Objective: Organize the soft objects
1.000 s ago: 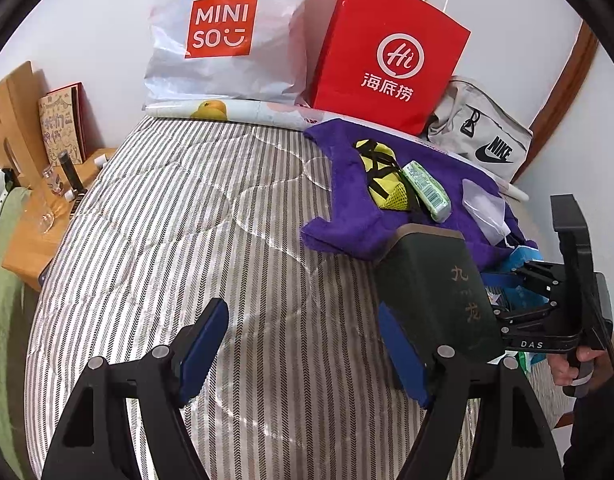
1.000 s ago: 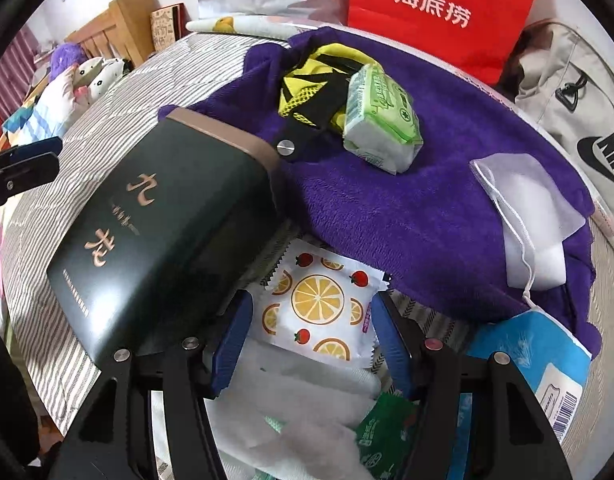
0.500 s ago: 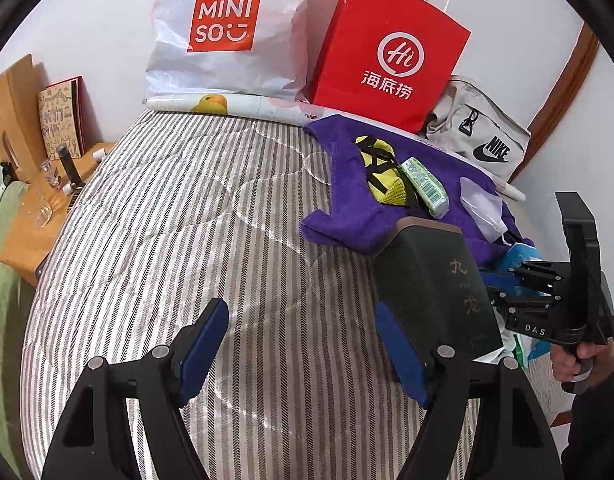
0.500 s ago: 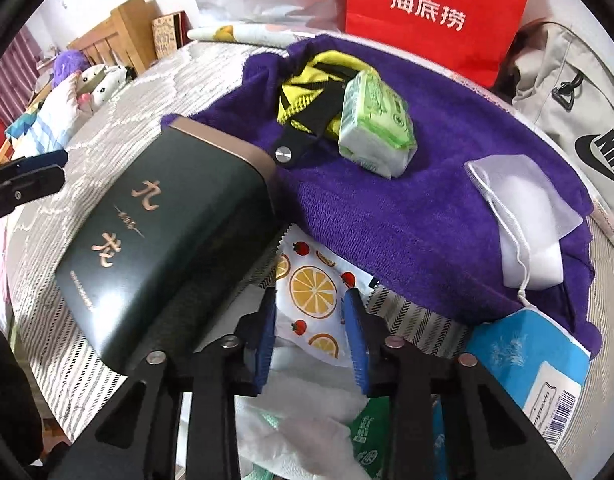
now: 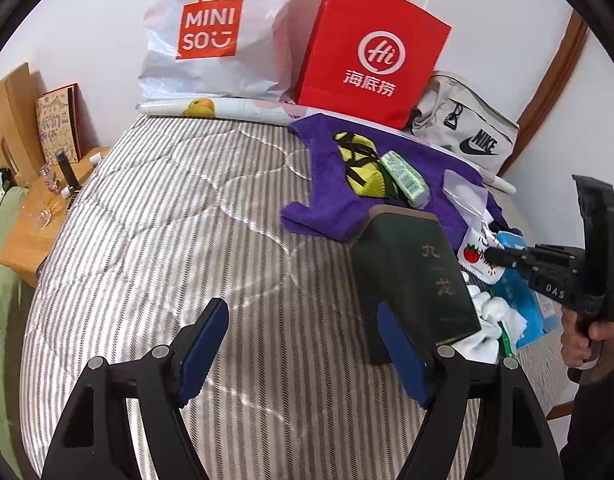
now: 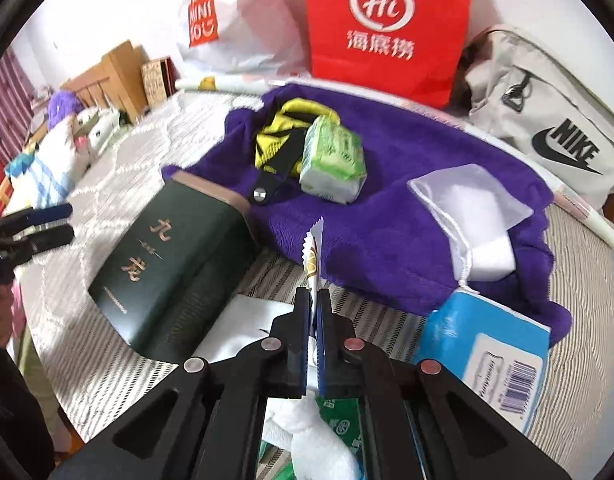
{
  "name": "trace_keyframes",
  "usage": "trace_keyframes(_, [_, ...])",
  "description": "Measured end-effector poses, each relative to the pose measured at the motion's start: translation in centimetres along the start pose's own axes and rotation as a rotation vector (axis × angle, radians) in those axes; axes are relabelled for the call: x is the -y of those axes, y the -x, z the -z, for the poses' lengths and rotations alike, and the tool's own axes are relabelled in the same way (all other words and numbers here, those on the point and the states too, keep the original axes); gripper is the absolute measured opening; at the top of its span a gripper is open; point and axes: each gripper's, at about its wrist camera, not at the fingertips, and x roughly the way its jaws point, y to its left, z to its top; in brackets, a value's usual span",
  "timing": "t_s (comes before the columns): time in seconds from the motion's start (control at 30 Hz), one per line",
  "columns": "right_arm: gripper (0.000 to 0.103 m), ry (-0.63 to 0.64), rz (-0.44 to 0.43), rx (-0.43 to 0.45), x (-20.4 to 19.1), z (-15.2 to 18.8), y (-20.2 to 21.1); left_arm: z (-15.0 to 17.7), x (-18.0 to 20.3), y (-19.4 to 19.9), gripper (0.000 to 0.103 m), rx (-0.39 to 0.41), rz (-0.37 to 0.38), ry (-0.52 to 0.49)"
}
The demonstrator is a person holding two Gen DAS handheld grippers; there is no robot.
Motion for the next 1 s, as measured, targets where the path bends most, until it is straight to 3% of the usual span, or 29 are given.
trace_keyframes(0.27, [0.003, -0.06, -0.045, 0.079, 0.8, 1.6, 3.9, 1.9, 3.7, 0.2, 0.075, -0.035, 0.082, -0.038])
trace_keyframes(0.63, [0.003, -0.095, -0.077, 0.184, 2.5, 7.4, 10.7, 5.2, 11.0, 0.1, 0.07, -0.054, 0.179, -0.155])
trace_keyframes(0.8, [0.003, -0.104, -0.108, 0.169, 3.1, 11.2, 11.6, 5.9, 13.7, -1.8, 0.069, -0.083, 0.179, -0.201])
trace_keyframes(1.0, [0.003, -0.131, -0.12, 0.142, 3.7, 15.8, 11.8, 6.4, 14.4, -4.2, 0.056, -0.124, 0.178, -0.166])
